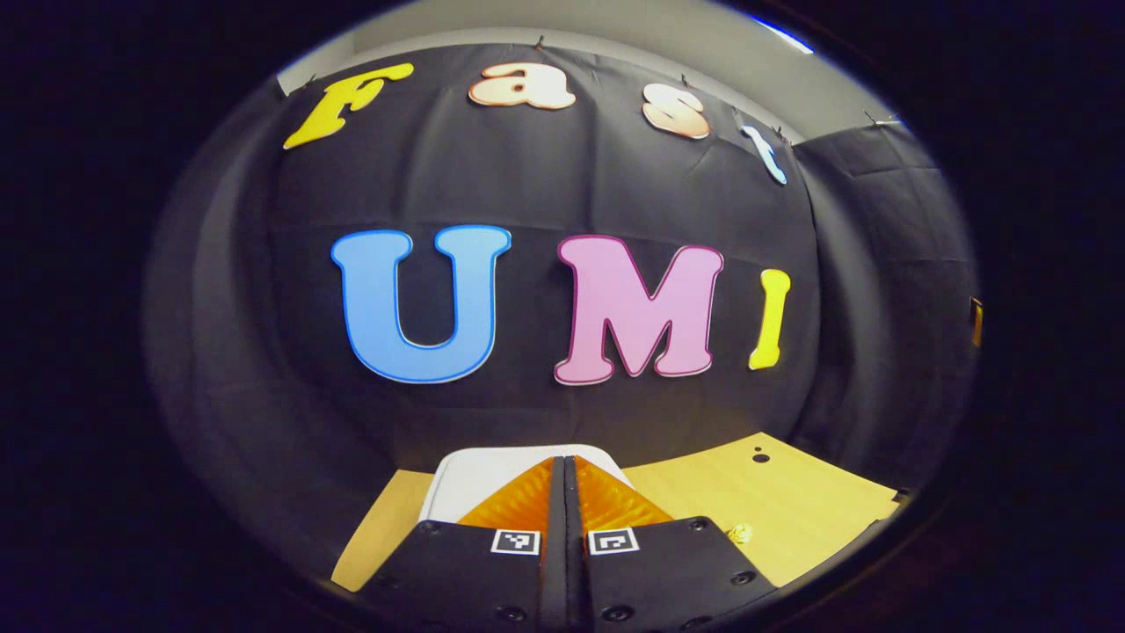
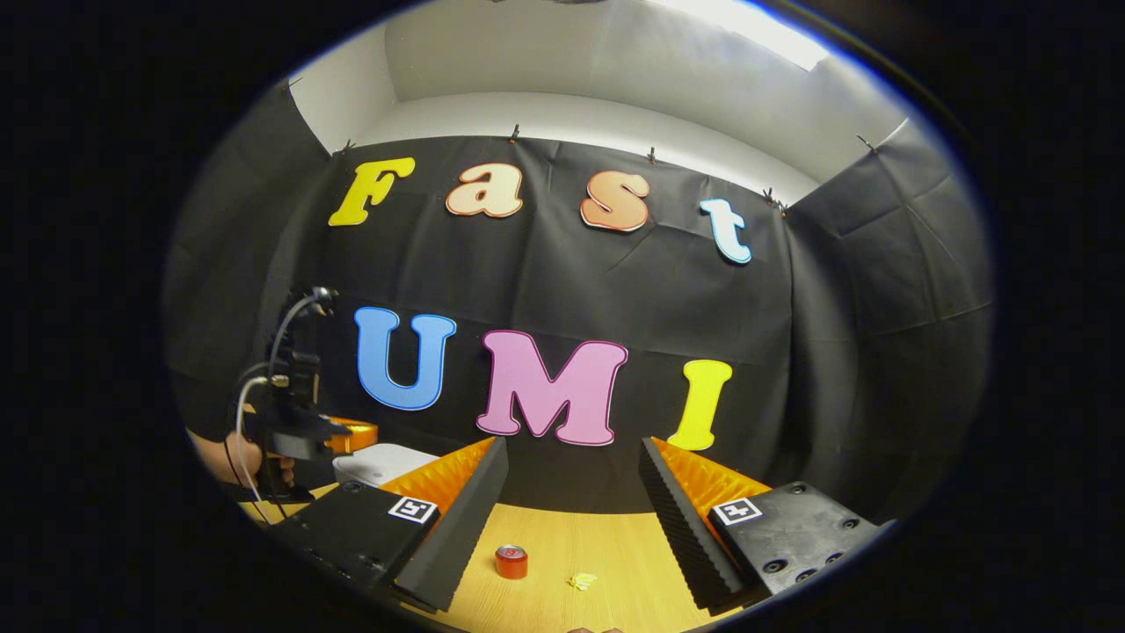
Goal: Press the lid of the desktop garbage bin to open it, pick up the crumpled paper on the desktop and throw it into the bin, then pick up the pop can on the desktop and drop it into the bin, and finally close the garbage bin lid.
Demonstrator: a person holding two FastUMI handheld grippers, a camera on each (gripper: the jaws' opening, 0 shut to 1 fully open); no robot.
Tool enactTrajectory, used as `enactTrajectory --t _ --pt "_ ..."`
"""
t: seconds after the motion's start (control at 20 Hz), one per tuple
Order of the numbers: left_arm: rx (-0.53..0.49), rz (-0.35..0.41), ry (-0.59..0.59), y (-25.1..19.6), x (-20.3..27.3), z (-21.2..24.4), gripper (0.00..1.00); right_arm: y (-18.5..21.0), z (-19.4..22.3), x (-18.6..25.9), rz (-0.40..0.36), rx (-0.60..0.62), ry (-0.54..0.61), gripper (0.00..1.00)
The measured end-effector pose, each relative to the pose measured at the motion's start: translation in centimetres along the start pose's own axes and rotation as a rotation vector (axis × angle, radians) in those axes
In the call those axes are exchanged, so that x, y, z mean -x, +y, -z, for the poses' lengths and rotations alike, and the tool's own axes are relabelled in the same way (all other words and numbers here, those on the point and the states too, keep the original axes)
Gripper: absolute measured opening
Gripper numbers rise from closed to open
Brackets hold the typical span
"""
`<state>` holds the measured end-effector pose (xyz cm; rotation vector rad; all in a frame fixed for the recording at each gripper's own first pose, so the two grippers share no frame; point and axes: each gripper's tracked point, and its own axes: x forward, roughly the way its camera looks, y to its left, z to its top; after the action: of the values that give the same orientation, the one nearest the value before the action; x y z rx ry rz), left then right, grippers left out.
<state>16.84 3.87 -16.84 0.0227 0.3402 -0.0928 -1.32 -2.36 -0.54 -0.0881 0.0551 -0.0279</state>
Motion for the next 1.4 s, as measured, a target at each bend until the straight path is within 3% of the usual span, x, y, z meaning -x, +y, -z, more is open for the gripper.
enactTrajectory --t 0.5,0.75,1.0,1.2,1.4 --pt "0.019 -0.064 0.174 1.4 -2.7 6.7 0.06 -3.5 2.7 0.6 0.079 -0.007 0.069 0.97" --pt "-0.056 -0.042 0.137 1.3 -3.2 7.6 0.07 -3.5 3.7 0.3 0.08 -0.013 0.09 0.97" --pt "0.046 -0.015 0.125 1.3 -2.9 7.6 0.06 -4.5 3.3 -0.1 0.106 -0.001 0.062 0.97" --pt "-0.015 -0.024 0.125 1.5 -2.7 5.7 0.06 -4.8 4.0 -0.3 0.106 -0.015 0.086 0.97" --pt "-0.023 -0.052 0.04 1.4 -2.5 1.1 0.06 -5.2 3.7 -0.3 0.106 0.007 0.084 0.97"
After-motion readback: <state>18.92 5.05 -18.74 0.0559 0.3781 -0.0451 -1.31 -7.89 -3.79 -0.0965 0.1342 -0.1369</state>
